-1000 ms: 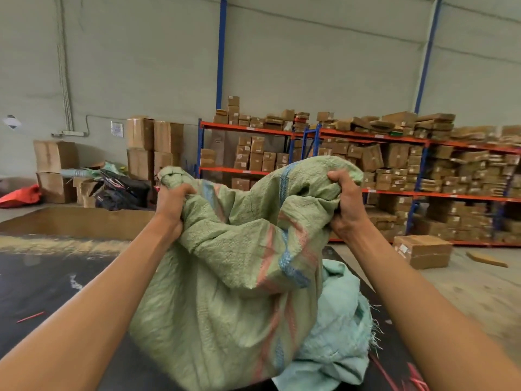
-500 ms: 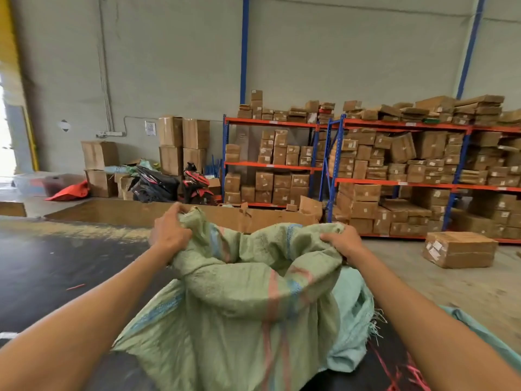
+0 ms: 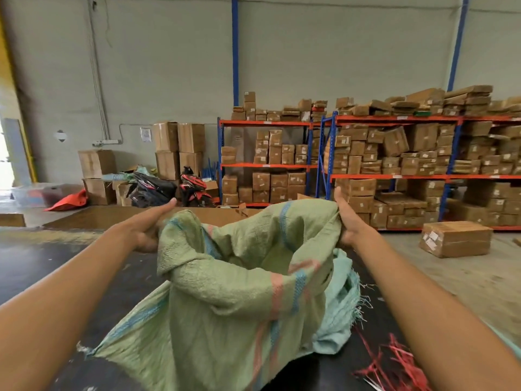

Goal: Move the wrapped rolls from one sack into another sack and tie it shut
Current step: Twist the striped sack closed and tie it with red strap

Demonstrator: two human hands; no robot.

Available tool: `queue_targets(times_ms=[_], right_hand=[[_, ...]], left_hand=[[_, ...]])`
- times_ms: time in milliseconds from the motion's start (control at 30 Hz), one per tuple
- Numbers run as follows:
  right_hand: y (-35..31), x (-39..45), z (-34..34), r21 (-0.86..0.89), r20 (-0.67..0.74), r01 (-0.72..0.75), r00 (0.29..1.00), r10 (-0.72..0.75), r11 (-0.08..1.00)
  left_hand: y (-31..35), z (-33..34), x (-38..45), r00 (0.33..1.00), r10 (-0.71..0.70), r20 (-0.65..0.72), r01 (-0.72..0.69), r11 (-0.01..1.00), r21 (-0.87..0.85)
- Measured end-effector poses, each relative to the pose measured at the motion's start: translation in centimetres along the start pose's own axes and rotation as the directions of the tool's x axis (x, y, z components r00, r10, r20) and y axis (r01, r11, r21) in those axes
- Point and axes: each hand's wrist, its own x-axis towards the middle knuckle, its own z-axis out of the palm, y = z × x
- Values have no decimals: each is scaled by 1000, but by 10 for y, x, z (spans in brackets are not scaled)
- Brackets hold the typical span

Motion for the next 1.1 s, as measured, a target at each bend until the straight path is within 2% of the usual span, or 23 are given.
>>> queue_targets(times_ms=[67,133,200,267,333,367,400,433,467,500,533,567,633,667,733,800,867,900,933,967,1033,1067,1100], right_hand=[[1,-2,-11,74,45,-2,999,-1,997],[4,-3,-21,-40,39,-19,999,20,999],[6,-4,-28,-321,-19,32,999,-41,946],[4,-3,-38,-672,-134,100,958,-252,734],[-1,-10,-44,-898,-210,36,840,-501,438],[-5,-13,-47,-946,-228,-19,746,-626,323],[-9,-20,-47,-968,-220,-50,649,-728,247],[-14,-24,-49,-962,-244,-46,586,-773,269],[-19,-26,-49,-937,-295,-3,544,-785,350],[-25,-25,-51,-868,-397,43,539,-743,495],[-32,-22,-51,-758,-497,87,565,-659,646],[-39,-21,-49,-603,-563,106,646,-516,791],[-47,-13,-50,-312,-517,53,828,-216,949],[-49,-9,-51,-257,-452,0,884,-120,966],[-55,-16,-42,-223,-343,-88,939,6,971],[-62,-23,-32,-157,-180,-74,983,45,985],[-72,-29,-25,-49,-15,-7,1000,7,999],[-76,-30,-23,-12,49,37,998,-37,999],[-79,-30,-22,20,120,81,989,-83,996],[-80,-31,-21,64,208,133,968,-144,989],[-80,-27,-26,122,324,225,912,-253,967],[-78,-21,-29,30,288,312,907,-307,950],[-75,-11,-37,-195,193,415,904,-380,889]], left_hand=[[-2,10,-2,996,34,-78,-27,995,97],[-5,18,0,957,216,-192,-139,926,350],[-7,22,-1,836,492,-242,-239,725,646],[-11,28,-7,706,676,-209,-194,468,862],[-16,34,-13,529,827,-191,3,223,975],[-17,36,-17,403,893,-199,88,178,980],[-14,39,-23,312,921,-234,108,210,972],[-9,36,-23,271,917,-292,116,270,956],[-4,25,-17,304,864,-400,103,388,916],[3,13,-8,413,760,-501,38,536,843],[9,3,-4,566,606,-559,-8,682,731],[13,-4,-1,701,465,-541,-63,795,603],[16,16,-24,846,248,-472,-60,924,377],[18,34,-42,881,215,-422,-84,948,308],[25,57,-56,901,278,-334,-197,947,256],[33,65,-57,906,361,-221,-328,929,172],[37,73,-55,882,416,-222,-379,905,190],[38,74,-52,849,466,-249,-412,879,240],[36,76,-50,777,566,-276,-468,812,349],[36,78,-48,645,707,-291,-524,686,504],[34,82,-45,339,920,-199,-500,355,790],[33,81,-45,234,967,-102,-453,202,868],[30,75,-43,172,985,-8,-393,76,916]])
